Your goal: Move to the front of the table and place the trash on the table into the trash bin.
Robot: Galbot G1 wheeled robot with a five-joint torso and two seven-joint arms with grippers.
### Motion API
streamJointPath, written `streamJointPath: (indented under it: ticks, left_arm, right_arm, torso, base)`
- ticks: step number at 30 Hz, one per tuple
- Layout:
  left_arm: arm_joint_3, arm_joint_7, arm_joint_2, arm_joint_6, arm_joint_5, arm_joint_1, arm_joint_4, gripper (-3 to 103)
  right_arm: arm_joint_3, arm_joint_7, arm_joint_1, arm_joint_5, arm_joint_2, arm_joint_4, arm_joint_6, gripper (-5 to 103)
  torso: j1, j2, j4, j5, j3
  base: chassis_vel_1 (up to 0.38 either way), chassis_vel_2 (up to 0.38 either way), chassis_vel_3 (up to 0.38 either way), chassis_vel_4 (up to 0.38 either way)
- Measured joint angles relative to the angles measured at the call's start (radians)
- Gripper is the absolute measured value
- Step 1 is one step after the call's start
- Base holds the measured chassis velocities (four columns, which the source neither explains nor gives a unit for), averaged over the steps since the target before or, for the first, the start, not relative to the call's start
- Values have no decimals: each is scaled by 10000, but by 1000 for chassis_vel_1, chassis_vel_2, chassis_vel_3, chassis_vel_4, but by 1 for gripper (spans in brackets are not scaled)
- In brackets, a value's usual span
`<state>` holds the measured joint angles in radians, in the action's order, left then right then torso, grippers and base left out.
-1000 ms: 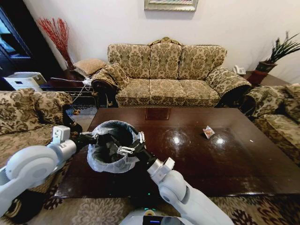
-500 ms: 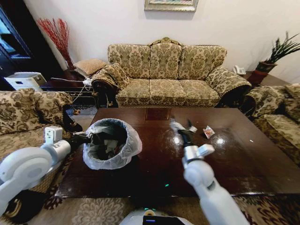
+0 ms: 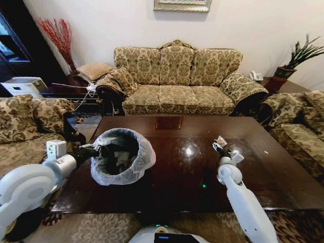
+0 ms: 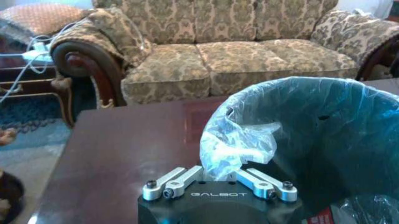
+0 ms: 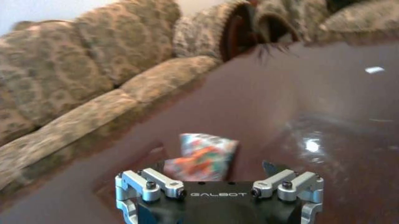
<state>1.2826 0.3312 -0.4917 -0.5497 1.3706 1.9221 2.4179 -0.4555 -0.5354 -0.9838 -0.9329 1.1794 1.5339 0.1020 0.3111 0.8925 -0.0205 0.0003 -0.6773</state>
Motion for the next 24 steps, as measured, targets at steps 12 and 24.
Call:
streamJointPath:
  ticks: [12,24]
  left_arm:
    - [-161,-31,-99,38,-65,-60,7,2]
    - [-430,-167,-16,117,-229,-272,-282,2]
  right_arm:
    - [1168,78,2154,-471,286,-1650,867,100]
    - [1723,-546,2870,592,734,-2381,572,100]
  torso:
    - [1,0,-4,-16,0]
    - [2,0,7,-2,0]
  base:
    - [-94,-91,74,80]
    - [19,25,-3,-9]
